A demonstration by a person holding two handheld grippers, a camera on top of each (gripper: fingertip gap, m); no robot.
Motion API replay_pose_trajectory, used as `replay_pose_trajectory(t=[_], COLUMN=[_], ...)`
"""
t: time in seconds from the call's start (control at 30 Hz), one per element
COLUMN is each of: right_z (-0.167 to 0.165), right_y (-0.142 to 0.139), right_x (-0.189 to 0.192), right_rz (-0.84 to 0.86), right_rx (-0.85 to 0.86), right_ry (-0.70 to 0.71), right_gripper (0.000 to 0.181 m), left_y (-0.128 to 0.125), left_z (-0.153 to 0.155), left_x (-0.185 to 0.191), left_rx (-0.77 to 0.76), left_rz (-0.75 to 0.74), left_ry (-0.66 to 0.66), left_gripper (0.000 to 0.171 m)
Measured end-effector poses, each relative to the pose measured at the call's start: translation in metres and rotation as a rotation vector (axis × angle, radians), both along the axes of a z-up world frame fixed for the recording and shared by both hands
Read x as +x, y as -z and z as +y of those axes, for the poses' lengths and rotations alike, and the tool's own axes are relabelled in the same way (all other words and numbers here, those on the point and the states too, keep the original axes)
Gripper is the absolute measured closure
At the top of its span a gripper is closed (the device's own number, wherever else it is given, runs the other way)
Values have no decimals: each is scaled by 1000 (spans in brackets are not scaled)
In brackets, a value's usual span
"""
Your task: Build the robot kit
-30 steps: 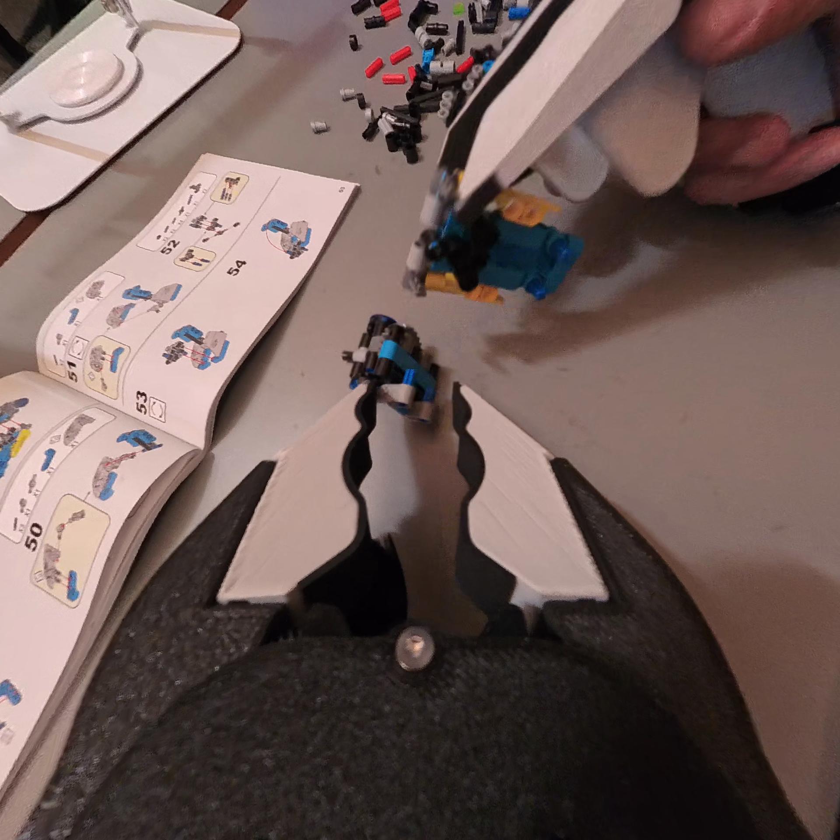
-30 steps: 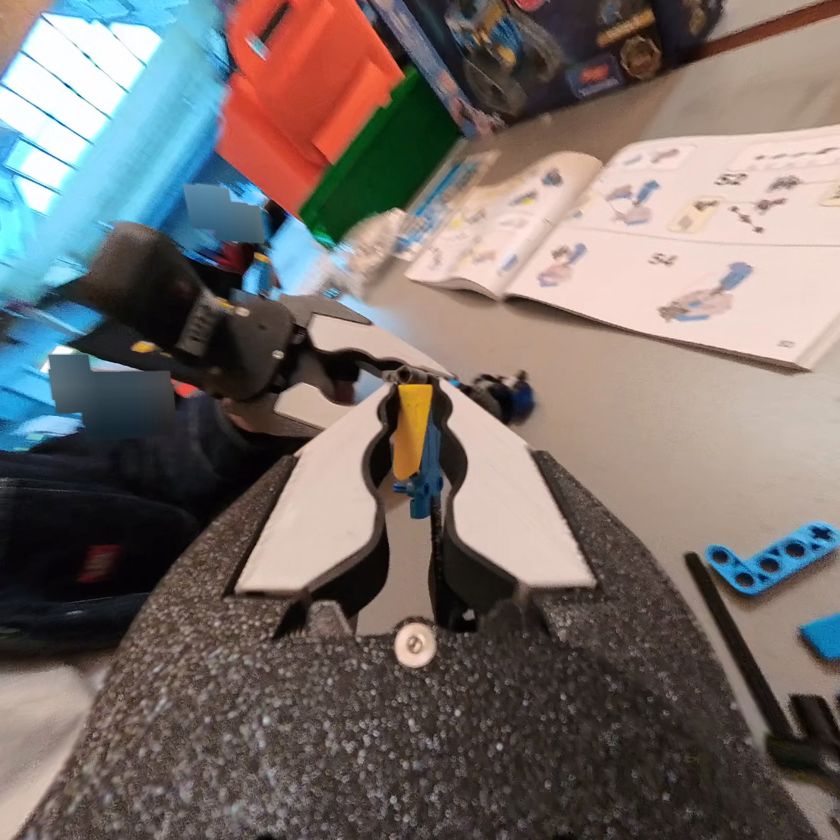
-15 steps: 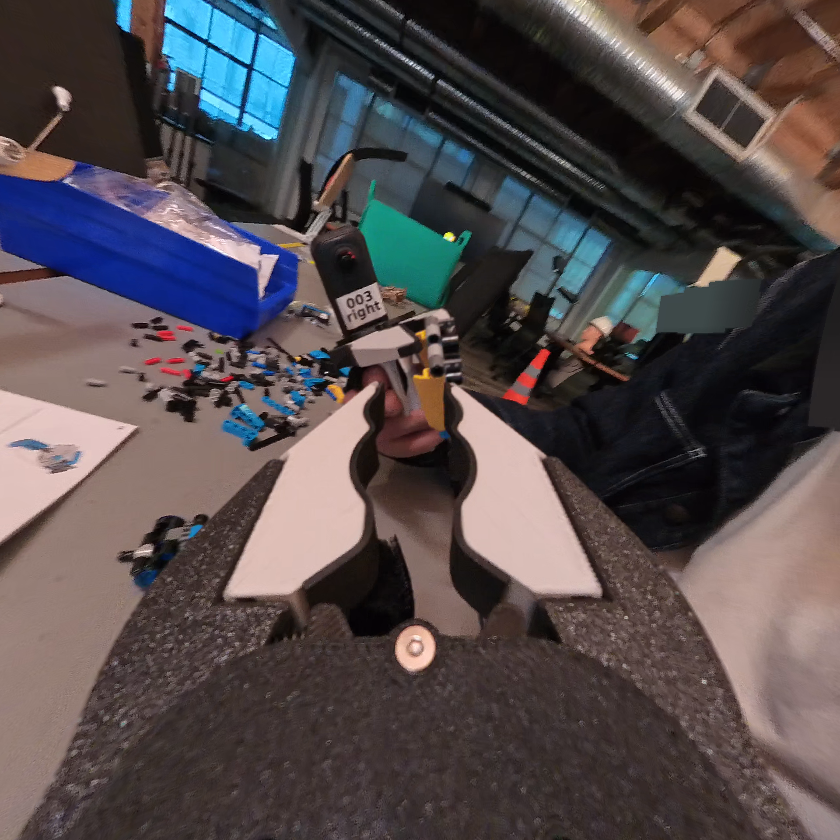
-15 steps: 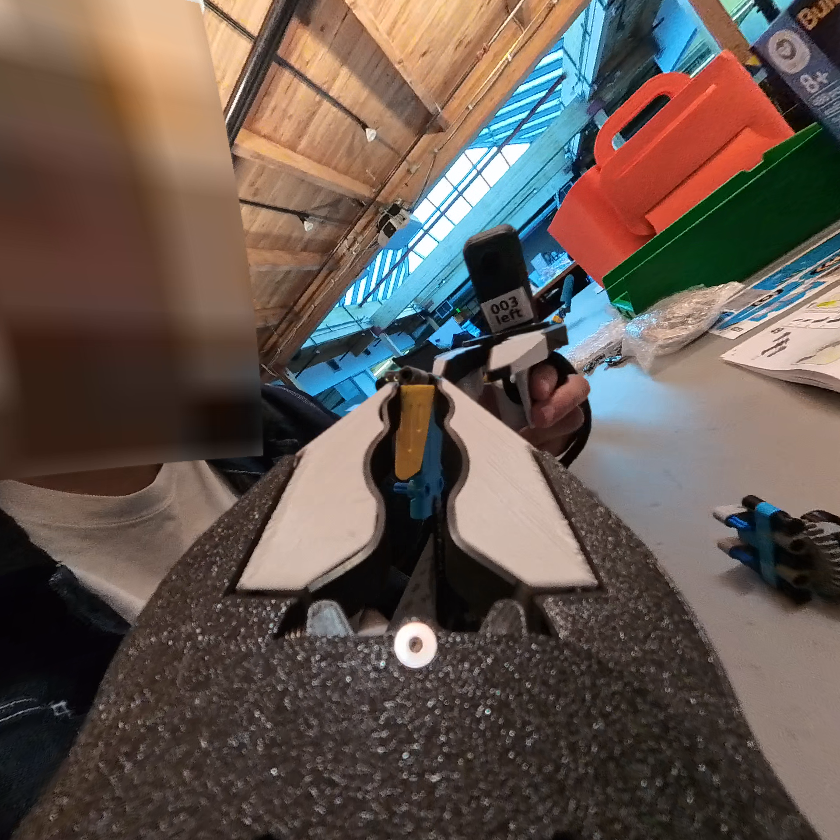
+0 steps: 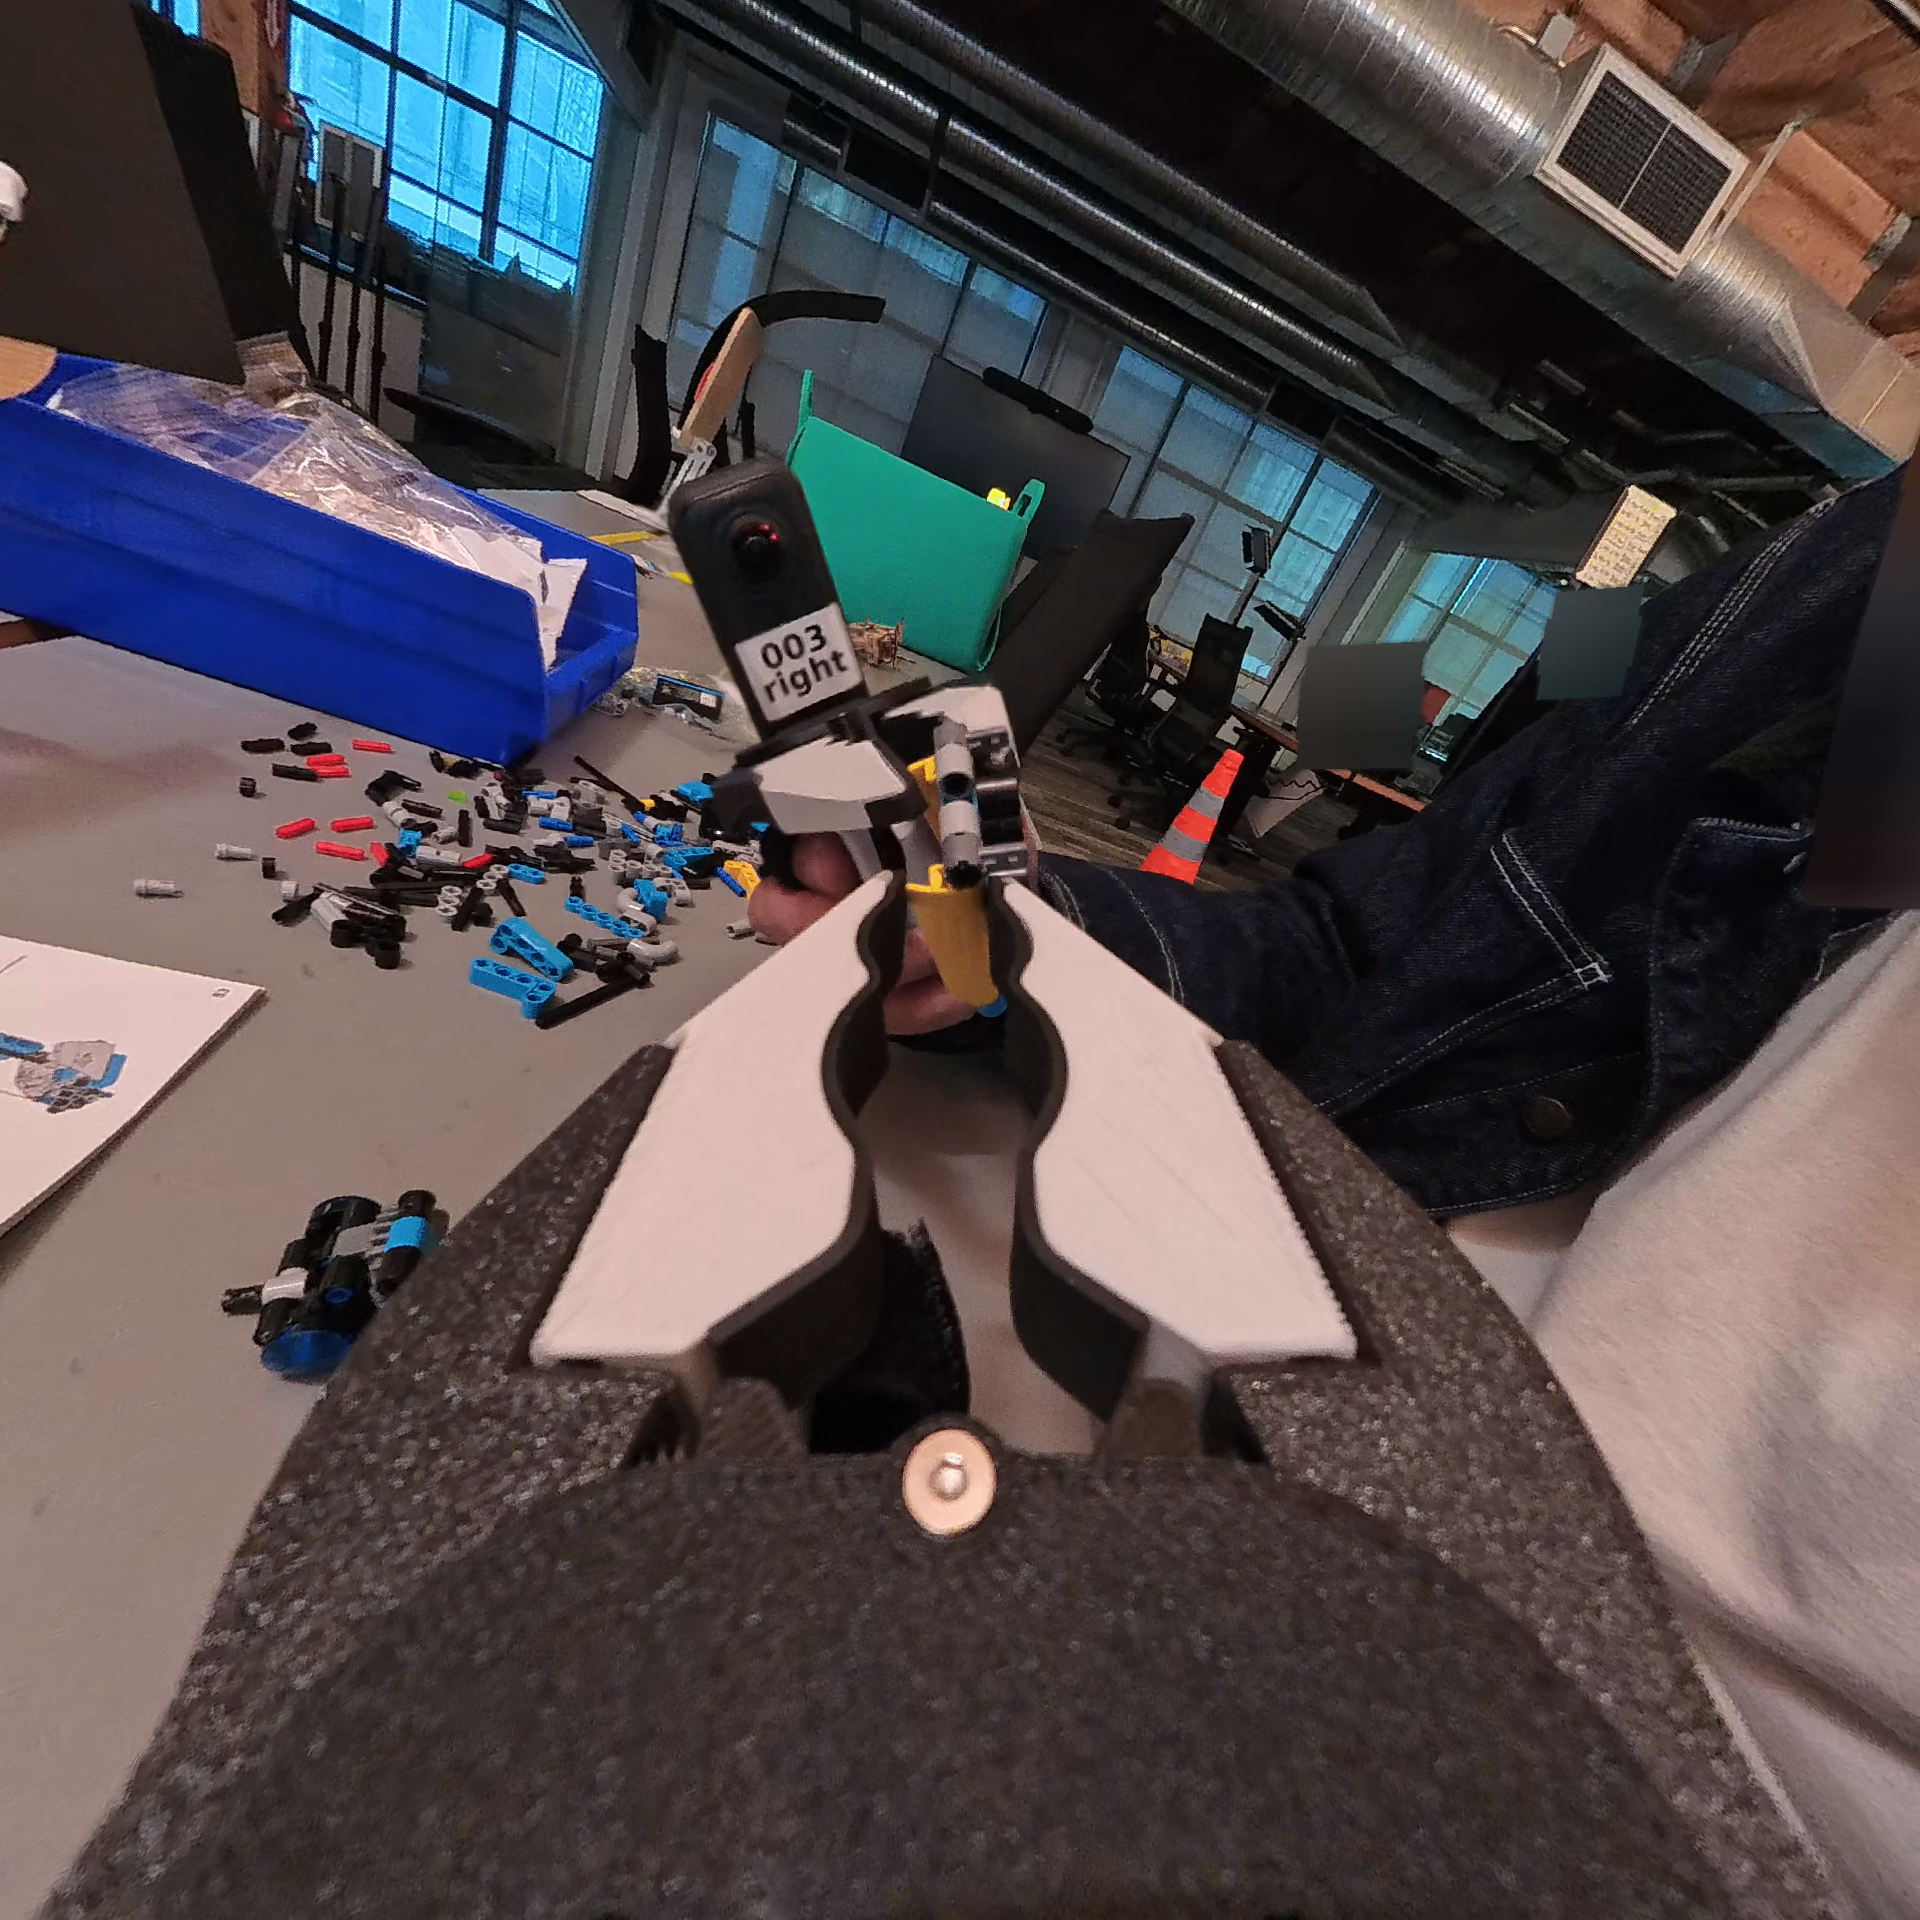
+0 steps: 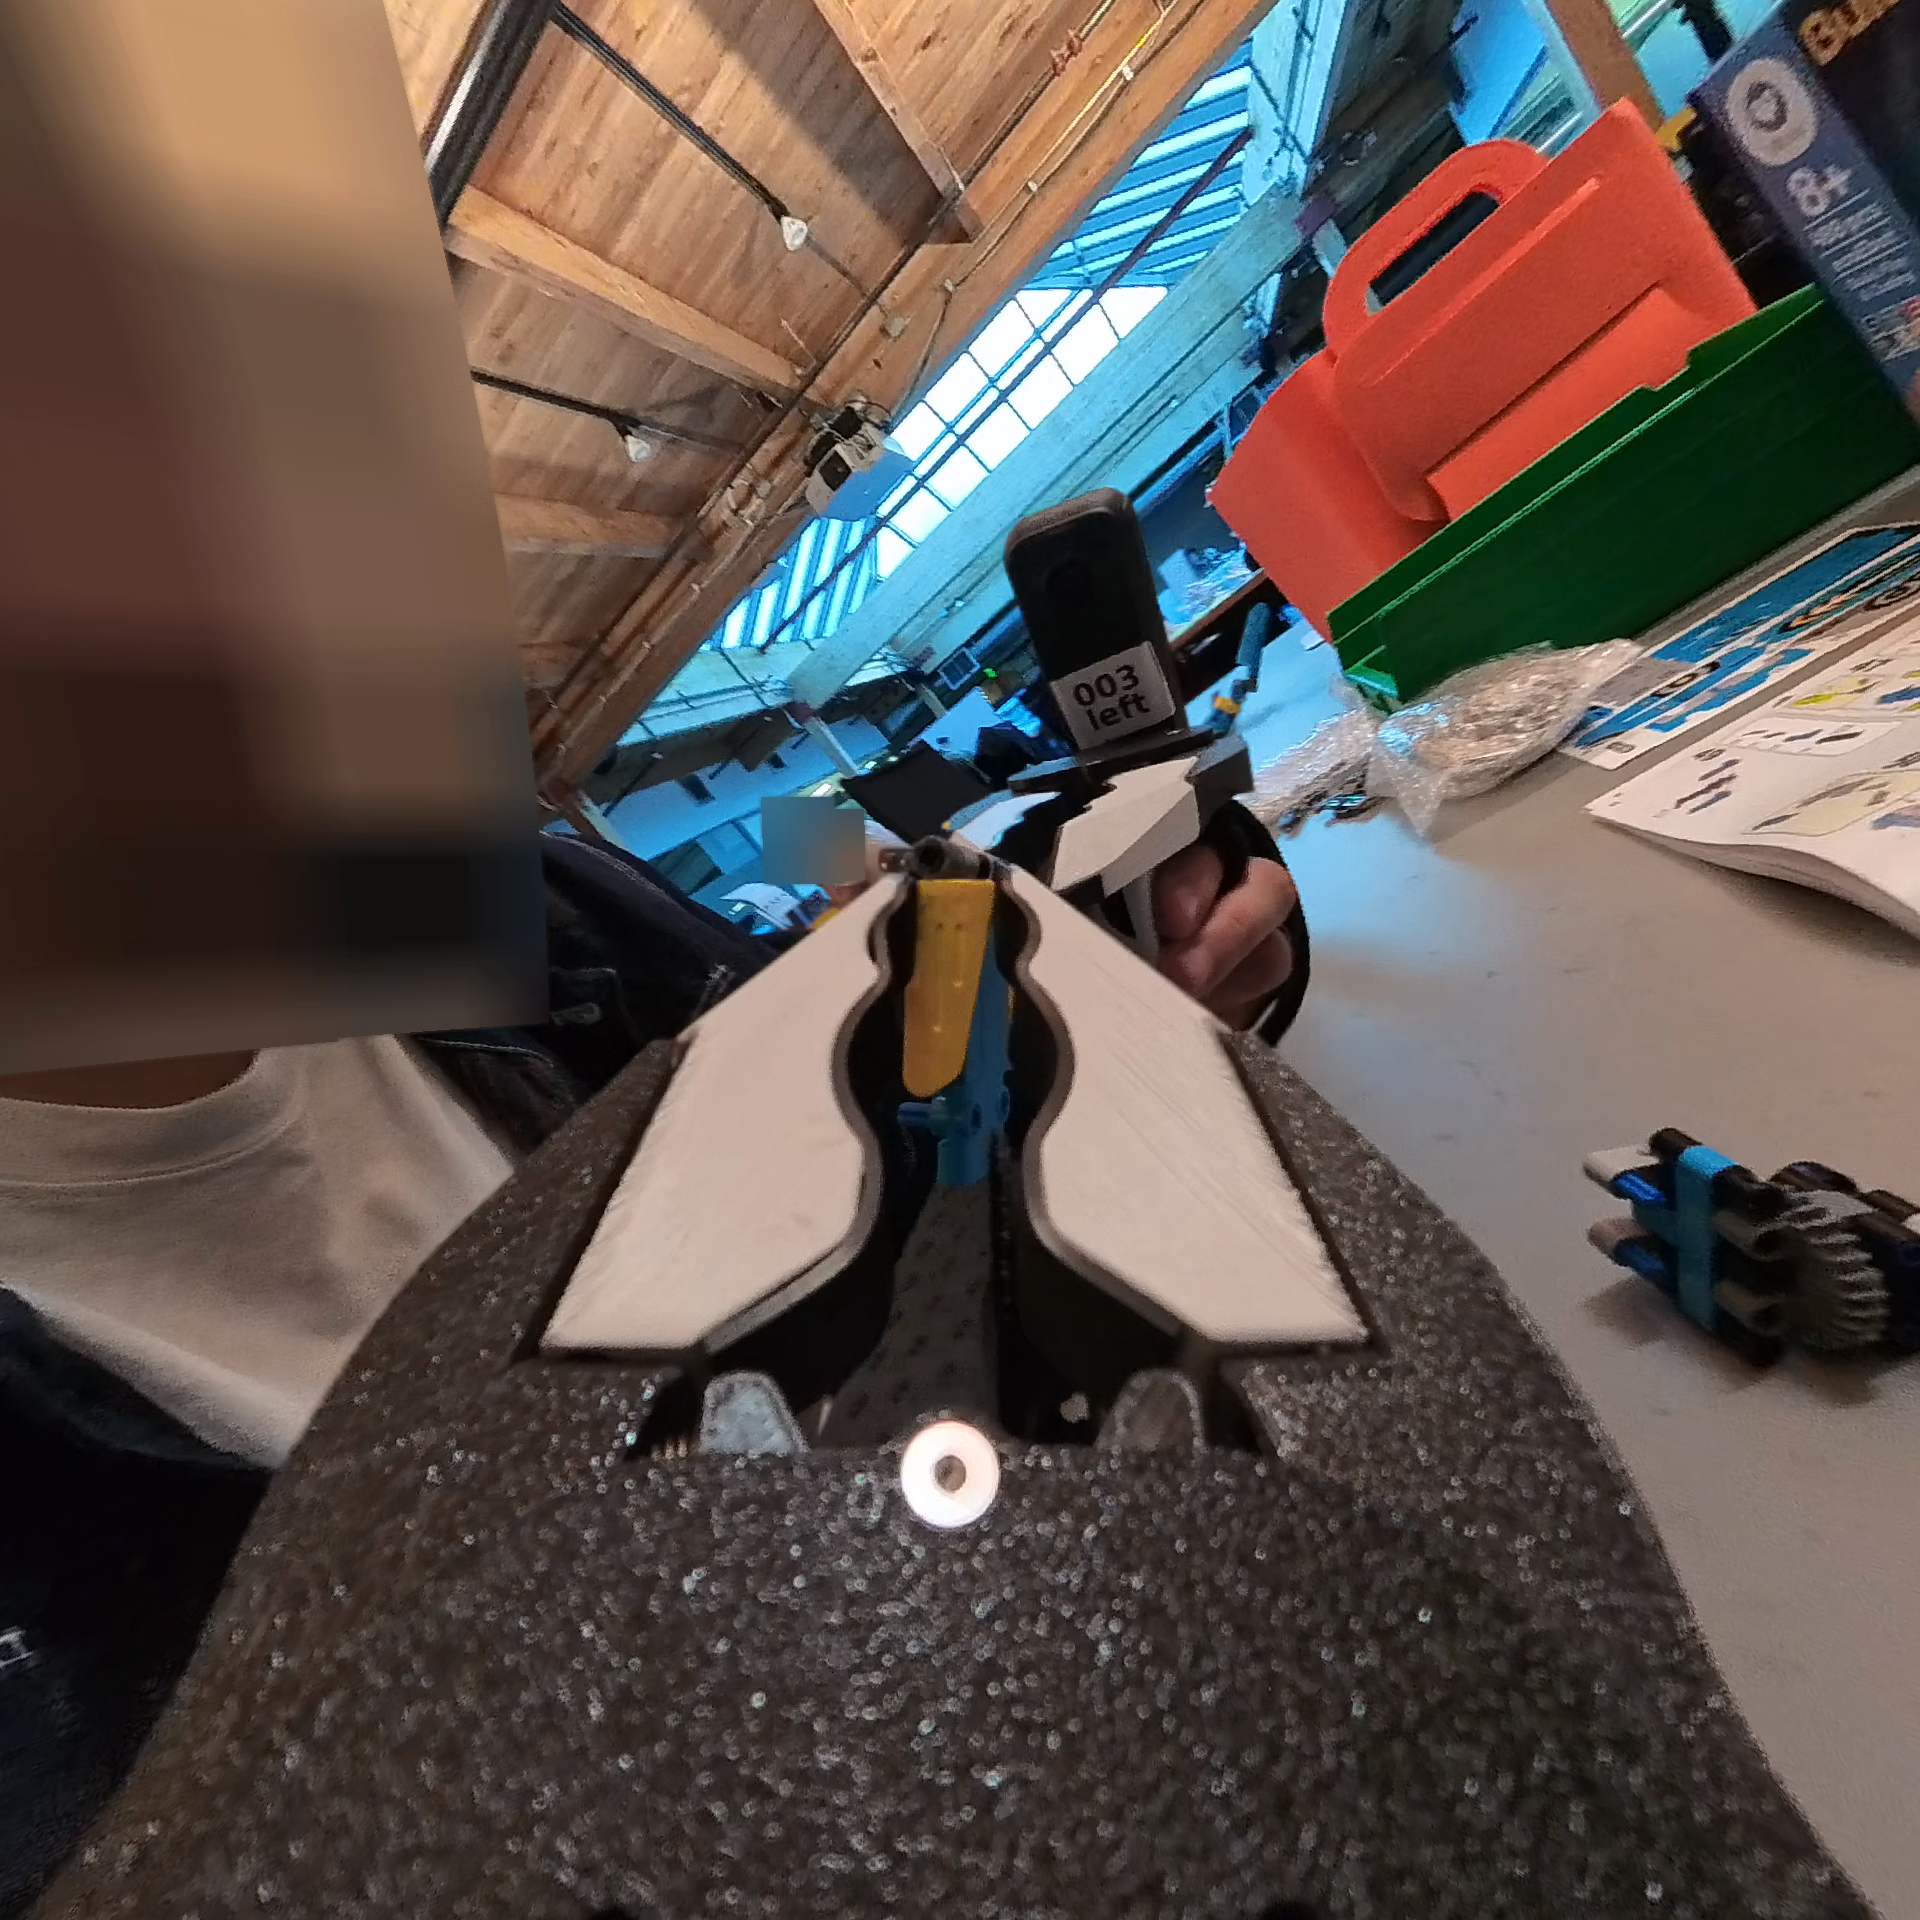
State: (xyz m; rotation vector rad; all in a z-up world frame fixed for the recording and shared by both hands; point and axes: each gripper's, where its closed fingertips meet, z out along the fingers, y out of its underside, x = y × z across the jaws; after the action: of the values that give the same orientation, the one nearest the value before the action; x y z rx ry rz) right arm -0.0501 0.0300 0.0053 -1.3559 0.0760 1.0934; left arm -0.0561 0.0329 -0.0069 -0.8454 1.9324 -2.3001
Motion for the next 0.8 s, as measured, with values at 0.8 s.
replay_pose_trajectory(t=[0.8], right_z=[2], right_y=[5], right_x=[12], right_rz=[-346], right_rx=[-11], right_ry=[257], right_gripper=[166], left_y=[9], left_z=[7], left_x=[9], left_rx=[44], left_rz=[12], left_ry=[-55], left_gripper=[158])
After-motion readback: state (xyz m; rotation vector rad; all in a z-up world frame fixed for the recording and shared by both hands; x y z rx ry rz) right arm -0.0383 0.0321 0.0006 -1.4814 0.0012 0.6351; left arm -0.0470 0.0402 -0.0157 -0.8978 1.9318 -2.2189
